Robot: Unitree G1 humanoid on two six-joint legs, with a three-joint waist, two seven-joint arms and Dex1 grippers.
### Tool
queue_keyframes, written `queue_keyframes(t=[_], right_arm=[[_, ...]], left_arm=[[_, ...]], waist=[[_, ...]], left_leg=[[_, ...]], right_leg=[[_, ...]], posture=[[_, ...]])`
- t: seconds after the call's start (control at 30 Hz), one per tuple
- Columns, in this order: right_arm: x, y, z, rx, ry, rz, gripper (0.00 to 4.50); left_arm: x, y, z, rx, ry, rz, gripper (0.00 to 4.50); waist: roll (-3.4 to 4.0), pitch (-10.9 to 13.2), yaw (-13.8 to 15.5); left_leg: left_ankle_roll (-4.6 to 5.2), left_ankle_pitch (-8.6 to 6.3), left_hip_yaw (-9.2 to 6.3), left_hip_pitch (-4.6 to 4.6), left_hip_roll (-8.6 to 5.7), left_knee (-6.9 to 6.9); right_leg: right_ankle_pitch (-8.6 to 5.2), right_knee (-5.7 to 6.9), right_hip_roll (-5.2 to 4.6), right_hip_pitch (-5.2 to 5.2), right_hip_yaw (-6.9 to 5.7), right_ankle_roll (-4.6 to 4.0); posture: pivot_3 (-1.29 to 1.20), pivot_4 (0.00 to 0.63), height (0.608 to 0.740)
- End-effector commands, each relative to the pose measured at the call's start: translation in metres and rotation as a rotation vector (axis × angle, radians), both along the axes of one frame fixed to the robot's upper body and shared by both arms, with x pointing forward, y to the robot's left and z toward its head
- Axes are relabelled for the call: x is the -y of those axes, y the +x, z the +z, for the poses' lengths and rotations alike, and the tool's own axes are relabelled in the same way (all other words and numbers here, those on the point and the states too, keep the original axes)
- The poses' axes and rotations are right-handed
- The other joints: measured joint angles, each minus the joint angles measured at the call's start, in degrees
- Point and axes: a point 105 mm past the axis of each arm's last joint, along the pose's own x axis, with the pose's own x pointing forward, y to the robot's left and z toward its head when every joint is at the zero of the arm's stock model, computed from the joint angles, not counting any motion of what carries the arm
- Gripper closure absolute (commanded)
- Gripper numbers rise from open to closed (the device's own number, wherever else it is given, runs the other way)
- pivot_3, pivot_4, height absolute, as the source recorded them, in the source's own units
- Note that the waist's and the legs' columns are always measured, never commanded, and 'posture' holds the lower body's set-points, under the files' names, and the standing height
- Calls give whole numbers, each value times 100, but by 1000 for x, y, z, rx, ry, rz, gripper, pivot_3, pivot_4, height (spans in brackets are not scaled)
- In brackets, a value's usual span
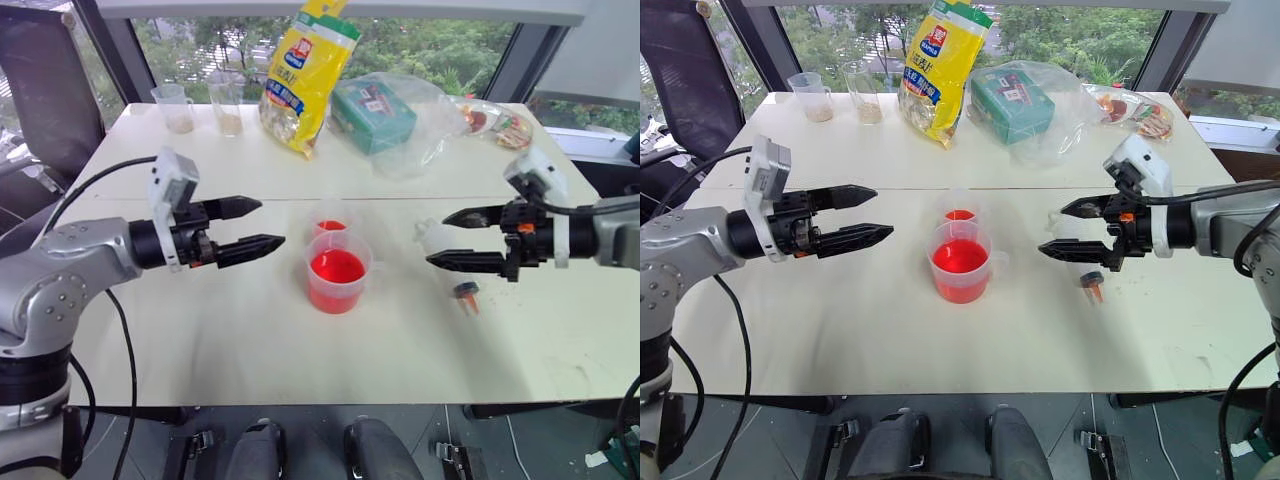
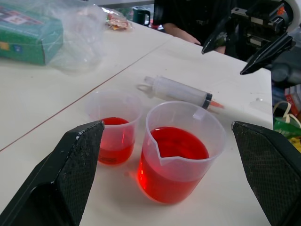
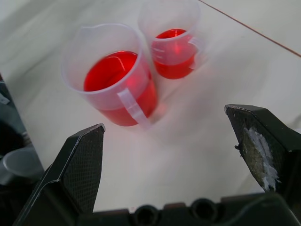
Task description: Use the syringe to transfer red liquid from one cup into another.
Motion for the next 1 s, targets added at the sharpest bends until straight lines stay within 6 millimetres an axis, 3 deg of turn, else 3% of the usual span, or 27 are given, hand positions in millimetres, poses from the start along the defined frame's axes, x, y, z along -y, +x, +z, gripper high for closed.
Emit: queue_keyframes(t=[0.03,0.7,1.0], right_arm=[[5,2,6,40,-22,-16,19],[36,26,-7,-9,-106,-207,19],[42,72,-32,-126,-188,-465,19]], left_arm=[[1,-3,8,51,-5,3,0],[11,-5,3,51,-30,-14,0],[17,0,-1,67,-18,-33,0]], waist=[[0,0,0],[0,0,-4],[0,0,-24]], left_leg=[[0,0,0,0,0,0],[0,0,0,2,0,3],[0,0,3,5,0,4]], right_leg=[[0,0,0,0,0,0],[0,1,1,1,1,0],[0,3,2,1,4,-1]], posture=[[0,150,740],[0,150,740],[0,150,740]])
